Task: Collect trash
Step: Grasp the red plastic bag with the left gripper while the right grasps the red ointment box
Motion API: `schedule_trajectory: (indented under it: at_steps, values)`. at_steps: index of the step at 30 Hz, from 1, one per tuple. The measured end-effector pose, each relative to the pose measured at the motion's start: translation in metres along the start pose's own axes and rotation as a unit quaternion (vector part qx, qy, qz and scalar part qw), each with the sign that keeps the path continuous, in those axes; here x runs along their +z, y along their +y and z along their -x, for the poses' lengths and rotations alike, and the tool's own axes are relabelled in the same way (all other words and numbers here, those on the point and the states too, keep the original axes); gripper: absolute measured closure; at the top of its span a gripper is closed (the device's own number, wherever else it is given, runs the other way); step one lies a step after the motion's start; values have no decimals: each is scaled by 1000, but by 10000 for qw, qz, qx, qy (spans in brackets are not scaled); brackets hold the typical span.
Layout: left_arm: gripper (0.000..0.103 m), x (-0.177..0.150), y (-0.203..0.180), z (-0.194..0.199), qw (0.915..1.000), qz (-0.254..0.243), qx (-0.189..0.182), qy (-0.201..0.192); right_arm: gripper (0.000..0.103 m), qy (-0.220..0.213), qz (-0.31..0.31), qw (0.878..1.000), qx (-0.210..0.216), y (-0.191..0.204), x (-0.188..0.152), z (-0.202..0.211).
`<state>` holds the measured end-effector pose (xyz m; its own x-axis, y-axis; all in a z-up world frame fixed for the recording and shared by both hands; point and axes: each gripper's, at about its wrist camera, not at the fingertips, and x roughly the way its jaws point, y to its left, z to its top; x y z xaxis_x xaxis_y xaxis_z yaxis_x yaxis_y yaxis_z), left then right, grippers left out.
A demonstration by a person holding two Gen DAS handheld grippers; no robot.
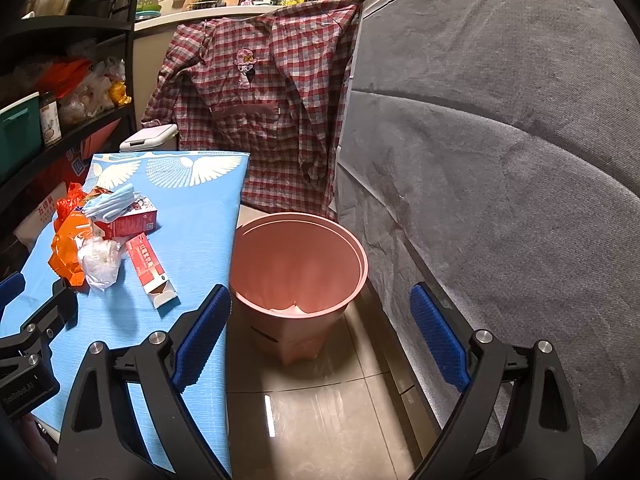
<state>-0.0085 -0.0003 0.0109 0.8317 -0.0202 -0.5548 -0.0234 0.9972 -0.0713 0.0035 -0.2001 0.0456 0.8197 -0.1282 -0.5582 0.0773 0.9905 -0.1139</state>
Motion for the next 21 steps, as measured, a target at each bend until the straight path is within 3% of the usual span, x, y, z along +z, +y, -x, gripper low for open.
schedule_trajectory:
  at_steps: [5,9,14,16,21]
  values:
    - [13,2,7,5,10000,-28,3,-59,20,0,-27,10000,34,3,1,3]
    - [28,10,17,11,10000,27,-59,-44,30,-54,-4,9999,124,10,7,5]
    - [53,32,32,19,9999,-31,-99,-77,58,-194,74,9985,507,25,24,10]
    - [64,47,42,22,9998,-78,-123,-127,63,-354,156,9971,653,33,34,13]
    - [76,89,73,25,9994,-108,-47,-333,70,-598,297,9921,1062,53,64,14]
